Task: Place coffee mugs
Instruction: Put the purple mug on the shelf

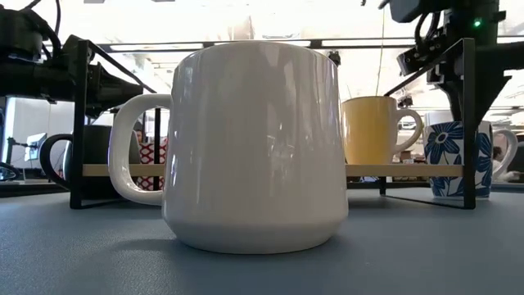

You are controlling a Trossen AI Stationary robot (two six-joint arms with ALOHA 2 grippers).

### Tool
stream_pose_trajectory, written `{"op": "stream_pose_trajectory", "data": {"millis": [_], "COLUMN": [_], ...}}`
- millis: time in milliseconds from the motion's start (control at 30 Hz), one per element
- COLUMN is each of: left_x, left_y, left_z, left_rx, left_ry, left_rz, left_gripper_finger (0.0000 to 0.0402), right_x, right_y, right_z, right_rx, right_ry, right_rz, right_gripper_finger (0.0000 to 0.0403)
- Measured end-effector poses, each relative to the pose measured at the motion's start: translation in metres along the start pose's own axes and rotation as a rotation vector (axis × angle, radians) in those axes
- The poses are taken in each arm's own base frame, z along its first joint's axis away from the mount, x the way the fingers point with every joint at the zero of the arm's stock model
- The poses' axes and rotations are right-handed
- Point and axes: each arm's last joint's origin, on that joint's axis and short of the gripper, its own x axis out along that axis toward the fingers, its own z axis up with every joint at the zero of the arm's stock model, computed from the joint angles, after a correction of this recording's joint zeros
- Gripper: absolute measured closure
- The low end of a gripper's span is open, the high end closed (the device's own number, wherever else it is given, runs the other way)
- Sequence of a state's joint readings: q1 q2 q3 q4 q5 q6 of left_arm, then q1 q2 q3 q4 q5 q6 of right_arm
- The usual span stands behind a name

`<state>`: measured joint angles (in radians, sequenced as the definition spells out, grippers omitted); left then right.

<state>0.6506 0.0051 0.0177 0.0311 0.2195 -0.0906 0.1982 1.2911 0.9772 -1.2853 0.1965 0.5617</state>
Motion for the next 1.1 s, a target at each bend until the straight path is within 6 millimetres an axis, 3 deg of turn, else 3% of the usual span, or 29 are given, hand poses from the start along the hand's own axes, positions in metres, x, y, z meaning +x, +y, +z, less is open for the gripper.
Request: {"op": "stream_pose_trajectory", "data": {"millis": [267,533,767,1100], "left_x": [0.0,0.0,0.0,0.0], "left_y": [0.0,0.0,0.0,0.0], "left_z": [0.0,0.0,0.0,0.0], "left_rx": [0.0,0.0,0.0,0.0], "left_ry": [0.0,0.0,0.0,0.0], "left_rz": [0.001,0.0,0.001,0.0], "left_gripper_finger": [0.0294,0.0294,0.0294,0.0294], "right_x": [0.002,-0.001,-0.004,-0.034], "right_y": [0.002,0.003,0.003,-0.009], "right_z": [0.003,0.003,0.002,-0.001], "right_rx": [-0.034,-0.091,-0.089,-0.02], "right_ry": [-0.038,-0.037,-0.028,-0.03], "right_rz": [0.023,0.07,0.105,0.086], "right_gripper_finger": [0.0291,0.0384,0.0392,0.0393]}}
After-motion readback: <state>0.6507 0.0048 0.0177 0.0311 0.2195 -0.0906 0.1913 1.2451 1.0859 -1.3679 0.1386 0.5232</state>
